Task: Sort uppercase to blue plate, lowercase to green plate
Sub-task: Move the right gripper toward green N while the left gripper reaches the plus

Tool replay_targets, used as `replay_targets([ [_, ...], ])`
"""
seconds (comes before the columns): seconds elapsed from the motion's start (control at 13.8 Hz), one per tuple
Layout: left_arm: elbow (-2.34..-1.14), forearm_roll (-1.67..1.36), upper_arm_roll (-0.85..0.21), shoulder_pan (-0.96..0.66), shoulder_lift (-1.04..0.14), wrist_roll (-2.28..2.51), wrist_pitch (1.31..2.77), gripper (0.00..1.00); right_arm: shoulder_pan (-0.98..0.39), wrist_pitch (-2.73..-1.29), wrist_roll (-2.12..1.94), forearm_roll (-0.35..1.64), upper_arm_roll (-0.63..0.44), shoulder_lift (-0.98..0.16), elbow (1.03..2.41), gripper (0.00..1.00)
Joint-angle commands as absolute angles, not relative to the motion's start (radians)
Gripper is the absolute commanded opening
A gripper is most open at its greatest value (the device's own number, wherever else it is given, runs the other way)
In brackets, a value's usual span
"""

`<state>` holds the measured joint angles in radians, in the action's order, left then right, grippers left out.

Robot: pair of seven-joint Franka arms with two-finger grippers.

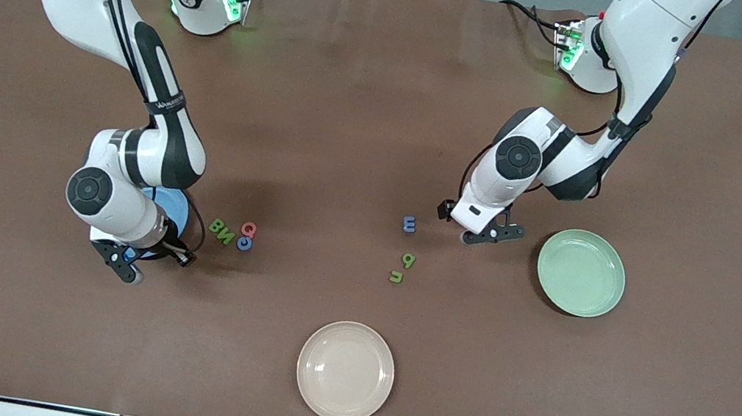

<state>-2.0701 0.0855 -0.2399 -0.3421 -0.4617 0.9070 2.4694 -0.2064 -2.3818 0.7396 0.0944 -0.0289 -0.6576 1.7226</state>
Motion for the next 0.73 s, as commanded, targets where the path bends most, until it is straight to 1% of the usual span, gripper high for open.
replay_targets([
  [0.0, -2.063, 0.107, -0.235, -0.360, -0.478, 0.962, 2.479, 0.88, -0.221, -2.384, 0.758, 0.101, -0.034, -0.663, 1.720, 0.49],
  [0.29, -2.066, 0.109, -0.229, -0.379, -0.502, 0.976, 2.500, 0.78, -0.230, -2.384, 0.759, 0.100, -0.034, -0.669, 1.721, 0.50],
  [0.65, -2.069, 0.155, -0.225, -0.373, -0.528, 0.995, 2.534, 0.76, -0.250, -2.414, 0.759, 0.100, -0.035, -0.667, 1.773, 0.50],
])
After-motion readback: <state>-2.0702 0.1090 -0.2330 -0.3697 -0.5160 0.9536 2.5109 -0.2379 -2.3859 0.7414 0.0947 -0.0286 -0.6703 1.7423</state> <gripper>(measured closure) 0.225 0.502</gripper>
